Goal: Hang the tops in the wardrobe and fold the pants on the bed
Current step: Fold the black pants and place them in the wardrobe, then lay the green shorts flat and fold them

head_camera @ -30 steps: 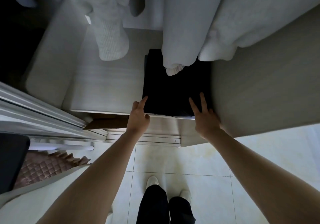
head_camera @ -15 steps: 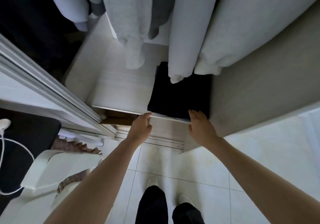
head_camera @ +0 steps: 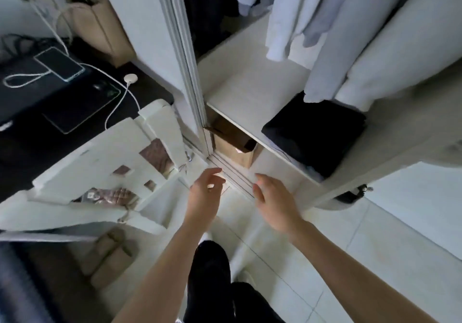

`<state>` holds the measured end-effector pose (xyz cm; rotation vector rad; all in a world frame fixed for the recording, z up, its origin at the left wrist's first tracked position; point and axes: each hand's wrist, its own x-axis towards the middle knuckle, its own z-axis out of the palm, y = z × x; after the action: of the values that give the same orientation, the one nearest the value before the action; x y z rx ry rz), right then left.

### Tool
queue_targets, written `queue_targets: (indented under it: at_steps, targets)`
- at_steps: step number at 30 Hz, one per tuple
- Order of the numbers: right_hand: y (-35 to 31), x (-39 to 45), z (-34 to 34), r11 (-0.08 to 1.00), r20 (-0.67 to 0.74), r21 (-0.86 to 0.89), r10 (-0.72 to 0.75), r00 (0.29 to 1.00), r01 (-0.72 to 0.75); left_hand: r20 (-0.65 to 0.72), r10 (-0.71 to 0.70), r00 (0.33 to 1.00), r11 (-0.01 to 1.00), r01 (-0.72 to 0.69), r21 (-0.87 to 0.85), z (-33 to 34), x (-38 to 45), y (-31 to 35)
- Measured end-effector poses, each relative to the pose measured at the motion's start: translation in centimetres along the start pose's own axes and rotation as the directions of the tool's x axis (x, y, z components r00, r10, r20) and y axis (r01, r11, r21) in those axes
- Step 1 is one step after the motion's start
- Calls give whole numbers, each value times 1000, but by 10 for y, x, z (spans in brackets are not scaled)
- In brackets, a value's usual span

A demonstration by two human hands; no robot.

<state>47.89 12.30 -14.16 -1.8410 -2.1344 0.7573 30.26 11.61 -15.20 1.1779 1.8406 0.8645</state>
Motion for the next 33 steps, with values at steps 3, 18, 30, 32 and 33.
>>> queue_targets:
  at_steps: [3,18,30,32,33]
  targets:
    - [-29,-38,18,995,157,84,-65,986,52,-135,-126,983,990,115,-85,-29,-67,-29]
    - [-215,-237,185,735,667,153,-570,480,661,-672,-636,380,770,367,-522,-156,-403,-206]
    - [-346,-497,343,391,865,308,-494,-84,867,-367,-883,-294,293,268,-918,-186,-667,-352]
    - [-357,-524,368,349,885,313,-444,-138,883,-299,-892,-338,225,240,-944,-185,-691,-371]
    - [-363,-538,383,324,896,317,-411,-170,891,-260,-898,-355,186,227,-956,-182,-704,-382]
